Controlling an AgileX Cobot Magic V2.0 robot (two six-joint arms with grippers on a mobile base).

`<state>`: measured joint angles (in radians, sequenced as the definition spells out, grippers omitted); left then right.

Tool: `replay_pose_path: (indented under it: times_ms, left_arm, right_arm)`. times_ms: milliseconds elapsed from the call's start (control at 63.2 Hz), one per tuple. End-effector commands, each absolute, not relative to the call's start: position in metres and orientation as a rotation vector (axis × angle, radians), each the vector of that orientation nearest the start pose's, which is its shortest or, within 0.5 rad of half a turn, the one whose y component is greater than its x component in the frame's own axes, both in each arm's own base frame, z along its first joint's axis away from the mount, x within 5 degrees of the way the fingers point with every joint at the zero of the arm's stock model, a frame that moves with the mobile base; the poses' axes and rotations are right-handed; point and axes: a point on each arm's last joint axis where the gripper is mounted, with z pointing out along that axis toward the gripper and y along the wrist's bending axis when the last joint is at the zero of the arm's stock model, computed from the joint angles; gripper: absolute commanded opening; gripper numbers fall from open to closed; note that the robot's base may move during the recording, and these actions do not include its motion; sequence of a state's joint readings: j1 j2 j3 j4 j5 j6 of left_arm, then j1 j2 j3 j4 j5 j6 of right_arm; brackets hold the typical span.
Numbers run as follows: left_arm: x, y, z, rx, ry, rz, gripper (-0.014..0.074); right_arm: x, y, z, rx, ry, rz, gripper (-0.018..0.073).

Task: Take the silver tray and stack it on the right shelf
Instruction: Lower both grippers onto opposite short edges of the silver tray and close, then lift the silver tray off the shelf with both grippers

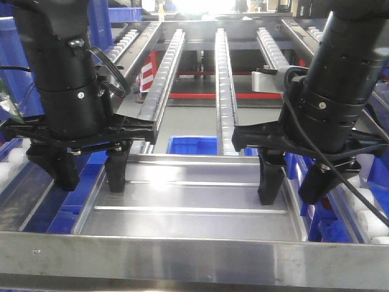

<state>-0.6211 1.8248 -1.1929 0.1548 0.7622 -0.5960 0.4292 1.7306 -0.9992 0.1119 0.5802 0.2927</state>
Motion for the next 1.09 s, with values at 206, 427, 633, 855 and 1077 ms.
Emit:
replay_pose_path:
  times_ms: [206,427,633,855,1077]
  left_arm:
    - [0.301,-0.205,0.204,0.153,2.781,-0.154,0.0127]
    - [0.301,-0.206,0.205,0.138,2.785,-0.172,-0.0087]
    - [0.299,-0.205,0.221,0.132,2.766,-0.184,-0.0094]
    - [0.290,-0.198,0.290,0.155,2.638,-0.197,-0.0094]
    - [0.266,-0.201,0.357,0.209,2.522,-0.225,-0.0093]
  right_arm:
    - [0.302,0.141,0.198,-0.074,2.739,0.308,0.0107]
    - [0.300,0.140,0.200,-0.075,2.745,0.306,0.0057]
    - [0.294,0.137,0.219,-0.078,2.707,0.326,0.0057]
    - [0.275,0.129,0.269,-0.084,2.586,0.382,0.0057]
    - [0.257,0.121,0.314,-0.115,2.549,0.381,0.0057]
